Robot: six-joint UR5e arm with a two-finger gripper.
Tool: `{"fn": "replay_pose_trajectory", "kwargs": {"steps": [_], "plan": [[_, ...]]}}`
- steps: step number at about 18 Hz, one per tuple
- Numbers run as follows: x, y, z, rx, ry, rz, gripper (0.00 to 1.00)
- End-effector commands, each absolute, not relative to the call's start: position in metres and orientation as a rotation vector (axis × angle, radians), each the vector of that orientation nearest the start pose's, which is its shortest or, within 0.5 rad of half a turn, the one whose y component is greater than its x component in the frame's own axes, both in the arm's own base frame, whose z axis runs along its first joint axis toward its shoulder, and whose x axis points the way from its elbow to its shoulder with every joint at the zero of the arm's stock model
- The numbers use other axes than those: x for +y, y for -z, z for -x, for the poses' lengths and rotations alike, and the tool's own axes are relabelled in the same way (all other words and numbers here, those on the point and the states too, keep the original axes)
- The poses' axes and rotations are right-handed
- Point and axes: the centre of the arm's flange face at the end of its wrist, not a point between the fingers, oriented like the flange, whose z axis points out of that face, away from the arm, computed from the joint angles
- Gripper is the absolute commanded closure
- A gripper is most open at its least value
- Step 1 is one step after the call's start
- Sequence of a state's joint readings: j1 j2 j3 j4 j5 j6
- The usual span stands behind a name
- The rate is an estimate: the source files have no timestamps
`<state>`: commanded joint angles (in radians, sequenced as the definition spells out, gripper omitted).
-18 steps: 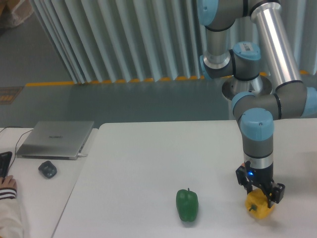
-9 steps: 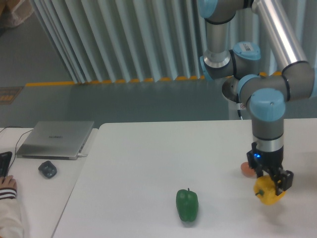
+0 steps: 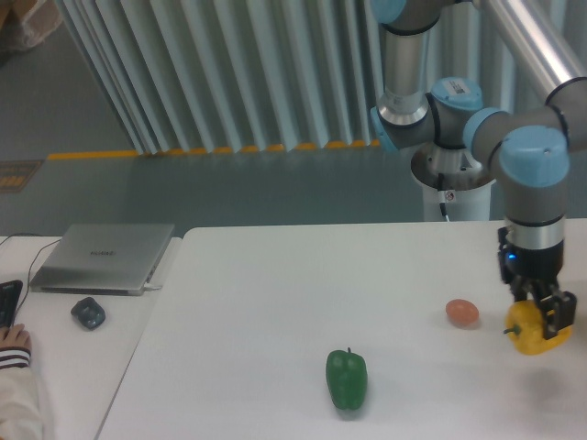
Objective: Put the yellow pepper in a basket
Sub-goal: 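Carry the yellow pepper away from the table toward the basket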
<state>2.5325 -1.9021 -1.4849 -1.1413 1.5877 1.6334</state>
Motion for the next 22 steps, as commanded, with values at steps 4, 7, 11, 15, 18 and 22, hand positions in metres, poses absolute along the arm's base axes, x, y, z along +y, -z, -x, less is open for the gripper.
{"fn": "replay_pose_trajectory", "kwargs": {"steps": [4,7,11,15,18,22], "plan": [[0.461,-0.39,0.461,1.019,-0.292,2.924,0.7],[0.452,-0.389,0.47,1.013,-0.293,2.929,0.7],[0.429,-0.388,0.5,0.936,-0.345,2.946,0.7],[0.396,-0.385,0.534,0.911,-0.375,2.964,0.7],[0.38,-0.375,0.558,0.939,-0.377,2.968,0.7],[0.369,-0.362,0.577,1.016,-0.403,2.95,0.69]]}}
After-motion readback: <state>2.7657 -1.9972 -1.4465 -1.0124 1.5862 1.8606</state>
